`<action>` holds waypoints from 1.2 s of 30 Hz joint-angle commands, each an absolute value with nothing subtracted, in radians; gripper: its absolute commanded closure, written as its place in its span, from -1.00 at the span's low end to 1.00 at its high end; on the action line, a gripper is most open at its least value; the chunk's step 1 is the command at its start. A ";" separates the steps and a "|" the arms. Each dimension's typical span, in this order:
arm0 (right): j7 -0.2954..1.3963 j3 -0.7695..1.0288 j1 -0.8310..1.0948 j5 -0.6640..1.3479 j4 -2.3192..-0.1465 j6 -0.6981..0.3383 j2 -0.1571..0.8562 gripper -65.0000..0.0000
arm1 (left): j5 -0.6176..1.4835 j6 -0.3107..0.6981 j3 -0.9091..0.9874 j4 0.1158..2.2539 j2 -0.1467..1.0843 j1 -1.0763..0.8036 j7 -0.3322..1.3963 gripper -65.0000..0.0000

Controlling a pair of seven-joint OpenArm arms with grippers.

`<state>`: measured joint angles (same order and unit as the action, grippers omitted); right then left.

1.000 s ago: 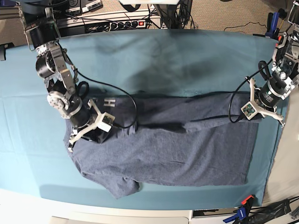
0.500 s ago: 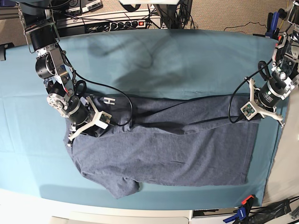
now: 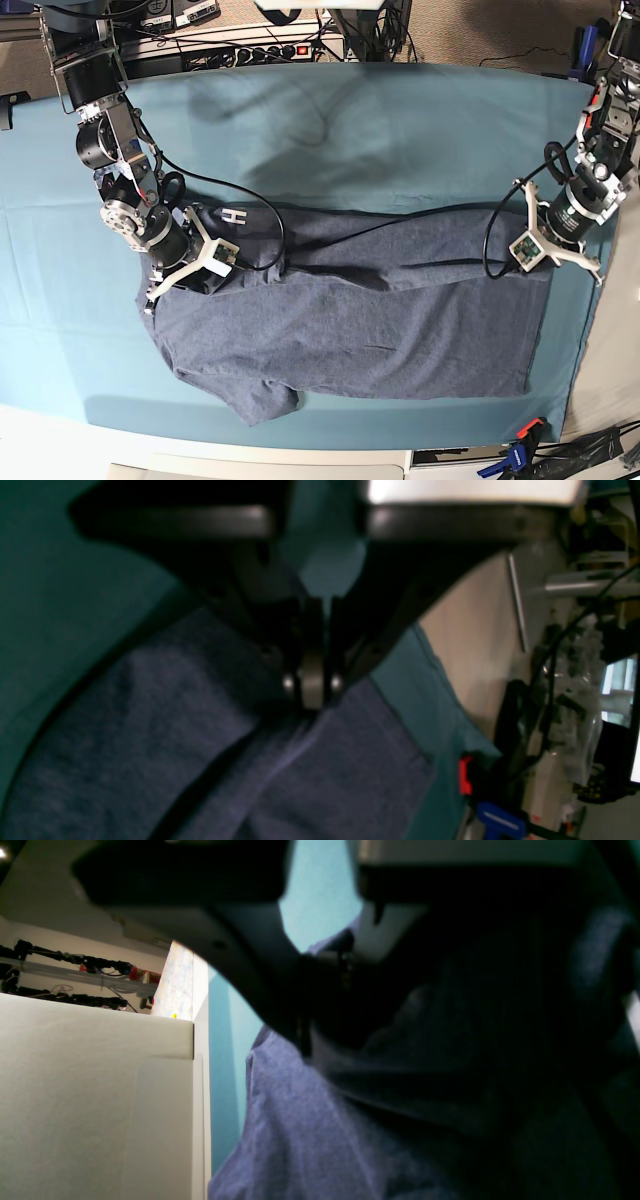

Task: Fold the T-shirt properly
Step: 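Lower both grippers, laying the folded edge onto the shirt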

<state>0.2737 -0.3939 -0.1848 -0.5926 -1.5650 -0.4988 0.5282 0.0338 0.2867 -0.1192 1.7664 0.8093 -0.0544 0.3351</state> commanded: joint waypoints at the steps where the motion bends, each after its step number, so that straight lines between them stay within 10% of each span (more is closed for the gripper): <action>1: 0.262 -0.385 -0.208 -0.590 -1.580 -0.483 0.540 1.00 | 0.047 0.276 -0.110 1.773 0.828 -0.029 0.313 1.00; 36: 0.300 -0.385 -0.208 -0.591 -1.580 -0.483 0.540 1.00 | -0.139 0.220 -0.377 1.556 0.778 0.247 0.368 1.00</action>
<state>0.3023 -0.3946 -0.1852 -0.5926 -1.5650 -0.4988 0.5266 -0.1318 0.2371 -0.3889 1.5452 0.7570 0.2268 0.3805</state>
